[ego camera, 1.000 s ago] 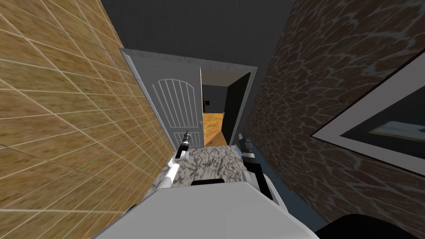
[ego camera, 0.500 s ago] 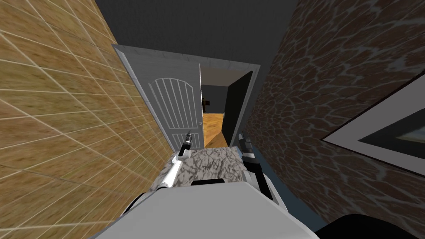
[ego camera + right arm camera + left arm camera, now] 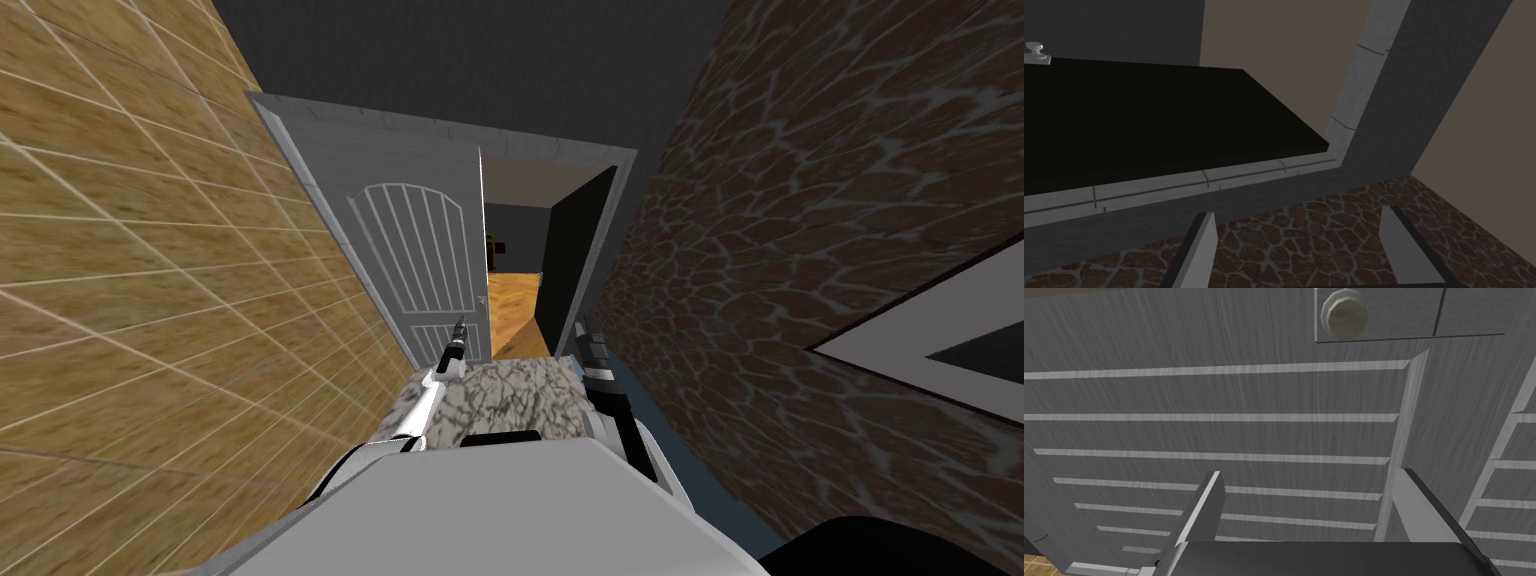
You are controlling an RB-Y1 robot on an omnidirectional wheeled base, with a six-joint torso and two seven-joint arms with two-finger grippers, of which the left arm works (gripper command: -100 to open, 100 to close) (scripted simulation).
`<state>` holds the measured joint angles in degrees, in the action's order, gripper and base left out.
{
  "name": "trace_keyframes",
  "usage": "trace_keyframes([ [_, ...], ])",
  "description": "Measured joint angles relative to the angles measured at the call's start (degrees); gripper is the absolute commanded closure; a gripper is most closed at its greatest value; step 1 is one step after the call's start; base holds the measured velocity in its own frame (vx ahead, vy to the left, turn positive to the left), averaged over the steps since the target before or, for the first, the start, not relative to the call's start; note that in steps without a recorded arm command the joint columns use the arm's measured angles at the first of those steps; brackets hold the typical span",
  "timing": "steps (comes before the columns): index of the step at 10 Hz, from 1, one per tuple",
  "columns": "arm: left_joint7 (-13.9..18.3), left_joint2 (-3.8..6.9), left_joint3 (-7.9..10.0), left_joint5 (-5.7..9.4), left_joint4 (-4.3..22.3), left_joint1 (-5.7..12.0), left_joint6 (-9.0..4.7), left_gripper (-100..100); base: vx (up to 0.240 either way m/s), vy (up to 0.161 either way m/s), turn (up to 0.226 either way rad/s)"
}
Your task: Push the door open
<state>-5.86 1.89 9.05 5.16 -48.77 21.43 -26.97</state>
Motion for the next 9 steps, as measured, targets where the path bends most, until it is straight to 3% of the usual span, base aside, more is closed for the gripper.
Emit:
trace_keyframes([
  [5, -0.6, -0.86, 0.36, 0.25, 8.6, 4.76, -0.64, -100, 0.127, -0.009, 0.003],
  [7, -1.1, -1.70, 0.56, 0.29, 11.3, 6.24, -0.72, -100, 0.094, 0.006, 0.001],
  [9, -1.3, -1.26, 0.77, 0.32, 11.8, 6.38, -1.01, -100, 0.152, -0.010, -0.023],
])
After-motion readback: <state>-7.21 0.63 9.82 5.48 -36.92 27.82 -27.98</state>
